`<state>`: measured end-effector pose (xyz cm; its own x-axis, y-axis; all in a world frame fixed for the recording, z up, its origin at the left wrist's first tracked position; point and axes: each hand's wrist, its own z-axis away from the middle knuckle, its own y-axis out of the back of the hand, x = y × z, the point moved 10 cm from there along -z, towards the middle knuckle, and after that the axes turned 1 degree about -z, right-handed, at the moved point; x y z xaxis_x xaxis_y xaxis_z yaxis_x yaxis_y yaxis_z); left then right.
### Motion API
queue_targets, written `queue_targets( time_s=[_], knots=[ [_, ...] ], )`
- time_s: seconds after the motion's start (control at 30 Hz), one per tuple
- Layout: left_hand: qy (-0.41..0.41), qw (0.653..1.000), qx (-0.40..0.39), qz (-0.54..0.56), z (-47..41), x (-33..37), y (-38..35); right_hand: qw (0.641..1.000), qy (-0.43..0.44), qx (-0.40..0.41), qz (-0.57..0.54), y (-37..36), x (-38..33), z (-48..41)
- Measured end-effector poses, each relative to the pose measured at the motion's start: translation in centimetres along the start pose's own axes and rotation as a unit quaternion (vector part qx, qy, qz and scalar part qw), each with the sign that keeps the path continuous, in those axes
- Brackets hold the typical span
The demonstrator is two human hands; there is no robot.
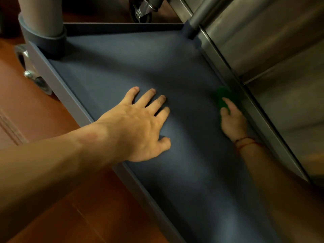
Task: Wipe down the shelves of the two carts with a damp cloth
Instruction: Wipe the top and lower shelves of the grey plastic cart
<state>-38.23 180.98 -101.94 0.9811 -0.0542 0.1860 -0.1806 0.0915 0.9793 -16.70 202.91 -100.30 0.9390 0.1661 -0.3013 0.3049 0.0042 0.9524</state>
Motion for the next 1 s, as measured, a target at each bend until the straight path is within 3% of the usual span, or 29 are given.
queue_targets(
  time_s=[0.13, 0.27, 0.4, 0.57, 0.63, 0.8, 0.9, 1.0],
  knots=[
    [0.003, 1.000, 0.005, 0.000, 0.2, 0.0, -0.1, 0.972, 0.218, -0.062, -0.055, -1.7, -7.5, 9.4],
    [0.010, 1.000, 0.002, -0.006, 0.3, 0.0, 0.1, 0.937, 0.332, -0.104, -0.036, -2.4, -10.2, 15.8],
    [0.006, 1.000, 0.001, -0.013, 0.2, -0.1, 0.2, 0.956, 0.285, -0.060, 0.020, -1.6, -6.8, 10.8],
    [0.004, 1.000, 0.003, 0.002, 0.1, 0.0, 0.4, 0.998, 0.066, -0.005, -0.009, 1.3, 2.5, 4.0],
    [0.003, 1.000, -0.001, 0.009, 0.0, -0.1, 0.4, 0.999, 0.042, -0.005, -0.014, 1.1, 3.0, 4.2],
    [0.002, 1.000, -0.004, 0.019, 0.0, -0.2, 0.6, 0.983, 0.167, -0.048, -0.057, 0.0, -3.5, 11.8],
    [0.000, 1.000, -0.002, 0.014, 0.0, -0.1, 0.5, 0.951, 0.273, -0.127, -0.076, -1.0, -7.8, 19.4],
    [-0.001, 1.000, -0.003, 0.006, 0.0, -0.1, 0.6, 0.924, 0.320, -0.167, -0.127, -1.0, -9.8, 24.9]
  ],
)
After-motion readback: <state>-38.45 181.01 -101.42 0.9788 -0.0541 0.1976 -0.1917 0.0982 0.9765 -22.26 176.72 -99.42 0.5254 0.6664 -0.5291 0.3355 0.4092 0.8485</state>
